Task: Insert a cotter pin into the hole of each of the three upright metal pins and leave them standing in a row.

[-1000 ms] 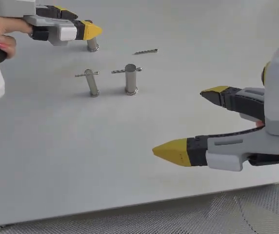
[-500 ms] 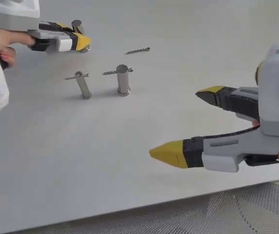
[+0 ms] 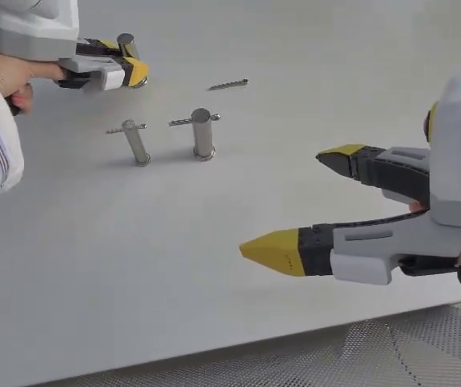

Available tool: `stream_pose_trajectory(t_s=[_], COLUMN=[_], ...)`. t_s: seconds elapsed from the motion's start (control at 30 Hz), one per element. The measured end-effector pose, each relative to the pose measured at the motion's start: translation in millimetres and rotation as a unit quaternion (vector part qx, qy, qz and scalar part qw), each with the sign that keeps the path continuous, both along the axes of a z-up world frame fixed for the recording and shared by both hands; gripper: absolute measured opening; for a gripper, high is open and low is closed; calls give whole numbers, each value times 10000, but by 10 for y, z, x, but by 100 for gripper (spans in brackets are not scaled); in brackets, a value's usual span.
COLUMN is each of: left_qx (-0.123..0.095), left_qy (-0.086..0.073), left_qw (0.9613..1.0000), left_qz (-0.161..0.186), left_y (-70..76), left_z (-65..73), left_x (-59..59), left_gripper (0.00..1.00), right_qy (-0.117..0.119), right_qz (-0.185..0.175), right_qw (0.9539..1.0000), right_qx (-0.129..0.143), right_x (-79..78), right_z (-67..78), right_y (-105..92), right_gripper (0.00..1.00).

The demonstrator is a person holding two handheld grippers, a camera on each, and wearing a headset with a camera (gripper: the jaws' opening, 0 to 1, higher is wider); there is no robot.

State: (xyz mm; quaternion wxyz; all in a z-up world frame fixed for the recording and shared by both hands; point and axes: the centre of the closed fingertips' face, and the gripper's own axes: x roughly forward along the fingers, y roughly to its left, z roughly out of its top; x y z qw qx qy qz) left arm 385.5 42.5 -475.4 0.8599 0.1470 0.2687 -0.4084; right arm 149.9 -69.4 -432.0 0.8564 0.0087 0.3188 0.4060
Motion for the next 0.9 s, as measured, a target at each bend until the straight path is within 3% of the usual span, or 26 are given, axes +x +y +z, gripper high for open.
stream_pose_trajectory(t_s=[0.03,0.1,0.17,0.33,0.5,0.53,0.57,0.77,0.9], left_qx=[-7,-171,-163,23,232,204,-4,-213,-513], left_qy=[8,170,165,76,41,56,154,7,-5], left_qw=[10000,9996,9996,9996,9989,9988,9983,9979,9970], left_qz=[-11,154,186,284,408,433,568,619,587], left_y=[0,0,9,17,106,119,121,170,143], left_z=[1,-3,-1,13,26,37,71,349,534], left_x=[1,6,6,9,34,46,55,8,-79], left_gripper=[10,10,10,10,9,9,9,9,9], right_qy=[4,7,11,-26,-38,-30,-18,-57,-75], right_qz=[22,45,66,-38,26,40,65,124,104], right_qw=[10000,10000,10000,9996,9999,9999,9999,9998,9998], right_qx=[-10,-14,9,262,160,152,140,129,128], right_x=[-6,-12,-15,21,12,9,3,3,15], right_z=[0,-2,0,76,63,59,51,79,86], right_y=[8,15,26,63,54,54,55,80,84], right_gripper=[87,87,87,86,86,86,86,86,86])
